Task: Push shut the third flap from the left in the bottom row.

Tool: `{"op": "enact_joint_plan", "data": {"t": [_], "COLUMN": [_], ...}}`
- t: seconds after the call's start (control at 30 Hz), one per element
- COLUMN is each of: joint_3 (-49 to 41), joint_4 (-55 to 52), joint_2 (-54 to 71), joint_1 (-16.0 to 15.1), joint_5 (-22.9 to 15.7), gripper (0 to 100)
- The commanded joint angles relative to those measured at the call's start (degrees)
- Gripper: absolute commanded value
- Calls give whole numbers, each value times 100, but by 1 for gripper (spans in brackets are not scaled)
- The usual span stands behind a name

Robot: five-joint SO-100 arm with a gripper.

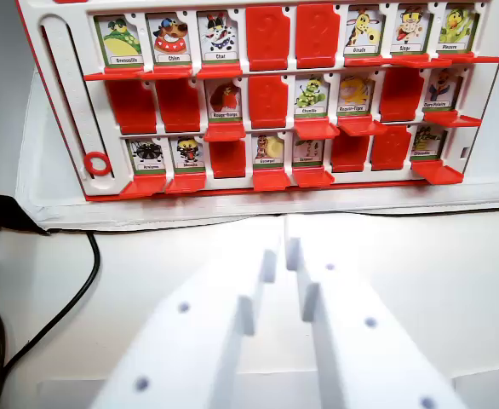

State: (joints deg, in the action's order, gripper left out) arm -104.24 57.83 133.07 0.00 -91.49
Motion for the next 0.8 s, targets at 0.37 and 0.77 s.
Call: {"op": "enact_joint_plan", "data": {"t": [0.37,0.77], "joint_3": [694,686], "joint_4": [-185,-193], "joint_2": [123,123], "joint_1": [18,26], "joint_5": [62,62], "gripper": [0,0]}}
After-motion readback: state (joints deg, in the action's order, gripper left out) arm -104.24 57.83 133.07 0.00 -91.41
